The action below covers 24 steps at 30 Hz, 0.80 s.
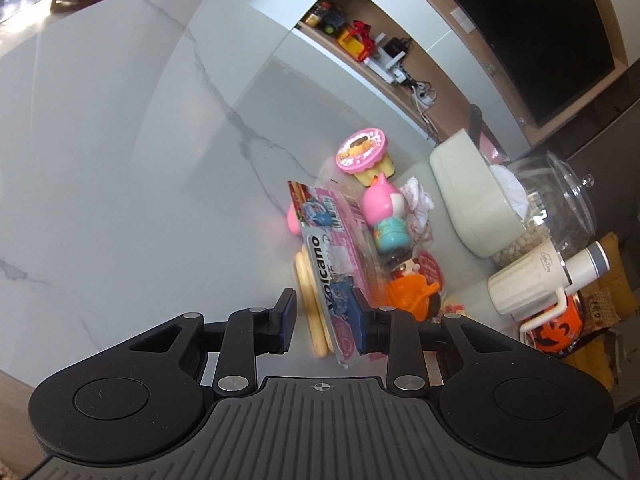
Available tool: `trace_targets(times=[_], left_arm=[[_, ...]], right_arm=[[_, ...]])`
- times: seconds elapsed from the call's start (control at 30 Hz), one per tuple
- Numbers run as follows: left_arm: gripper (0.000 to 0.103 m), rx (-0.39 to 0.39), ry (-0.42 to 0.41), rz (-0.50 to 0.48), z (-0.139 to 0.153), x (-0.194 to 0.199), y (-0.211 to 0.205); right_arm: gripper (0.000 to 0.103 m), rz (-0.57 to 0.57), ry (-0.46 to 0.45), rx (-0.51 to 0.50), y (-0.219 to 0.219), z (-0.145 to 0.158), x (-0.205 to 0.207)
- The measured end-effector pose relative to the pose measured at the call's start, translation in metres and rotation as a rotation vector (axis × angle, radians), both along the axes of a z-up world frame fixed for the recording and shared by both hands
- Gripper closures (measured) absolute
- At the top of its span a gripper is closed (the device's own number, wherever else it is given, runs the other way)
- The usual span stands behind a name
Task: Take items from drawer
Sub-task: 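Set the pink box on the countertop with left tool while right tool sets the orange cup there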
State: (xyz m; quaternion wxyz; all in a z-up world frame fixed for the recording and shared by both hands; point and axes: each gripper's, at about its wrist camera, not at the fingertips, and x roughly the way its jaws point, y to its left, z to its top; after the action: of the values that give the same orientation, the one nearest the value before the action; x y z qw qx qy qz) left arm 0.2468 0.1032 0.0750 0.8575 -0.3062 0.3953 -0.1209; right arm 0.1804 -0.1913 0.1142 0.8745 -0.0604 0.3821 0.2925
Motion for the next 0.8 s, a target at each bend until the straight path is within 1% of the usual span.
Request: trace_targets(times=[0.03, 0.1, 0.2, 0.23, 0.37, 0.5, 0.57, 0.6, 0.63, 0.67, 0.73, 0.8], left_arm=[[0.071, 0.006, -0.008, -0.019, 0.0, 0.004, -0.006], [0.072, 0.036, -0.033, -0.041, 0.0, 0.011, -0.016], [0.073, 0.051, -0.033, -0.024, 0.005, 0.014, -0.019], [0.073, 0.068, -0.041, -0.012, 0.009, 0.012, -0.018], [0.073, 0.191, -0.085, 0.005, 0.023, -0.001, -0.016], [0.073, 0.236, -0.094, 0.016, 0.026, -0.009, -0.012], [0.073, 0.265, -0.098, 0.019, 0.026, -0.012, -0.01], [0.073, 0.283, -0.1, 0.018, 0.026, -0.013, -0.01], [0.073, 0.303, -0.103, 0.018, 0.026, -0.014, -0.01], [0.073, 0.322, -0.108, 0.017, 0.026, -0.015, -0.01], [0.073, 0.36, -0.125, 0.015, 0.027, -0.017, -0.012], [0.073, 0.412, -0.152, 0.011, 0.03, -0.018, -0.016]], right_arm=[[0.049, -0.004, -0.017, -0.005, 0.002, 0.006, 0.003], [0.049, -0.018, -0.068, -0.028, 0.008, 0.022, 0.013], [0.049, -0.025, -0.126, -0.05, 0.021, 0.04, 0.031], [0.049, -0.031, -0.137, -0.053, 0.025, 0.044, 0.037], [0.049, -0.069, -0.172, -0.077, 0.047, 0.053, 0.071], [0.048, -0.141, -0.164, -0.058, 0.062, 0.05, 0.108], [0.046, -0.18, -0.113, -0.067, 0.067, 0.041, 0.129], [0.042, -0.204, -0.086, -0.069, 0.068, 0.036, 0.136], [0.04, -0.235, -0.064, -0.068, 0.067, 0.03, 0.142], [0.037, -0.258, -0.048, -0.067, 0.066, 0.025, 0.145], [0.037, -0.293, -0.029, -0.061, 0.06, 0.019, 0.145], [0.033, -0.321, -0.033, -0.052, 0.052, 0.016, 0.138]])
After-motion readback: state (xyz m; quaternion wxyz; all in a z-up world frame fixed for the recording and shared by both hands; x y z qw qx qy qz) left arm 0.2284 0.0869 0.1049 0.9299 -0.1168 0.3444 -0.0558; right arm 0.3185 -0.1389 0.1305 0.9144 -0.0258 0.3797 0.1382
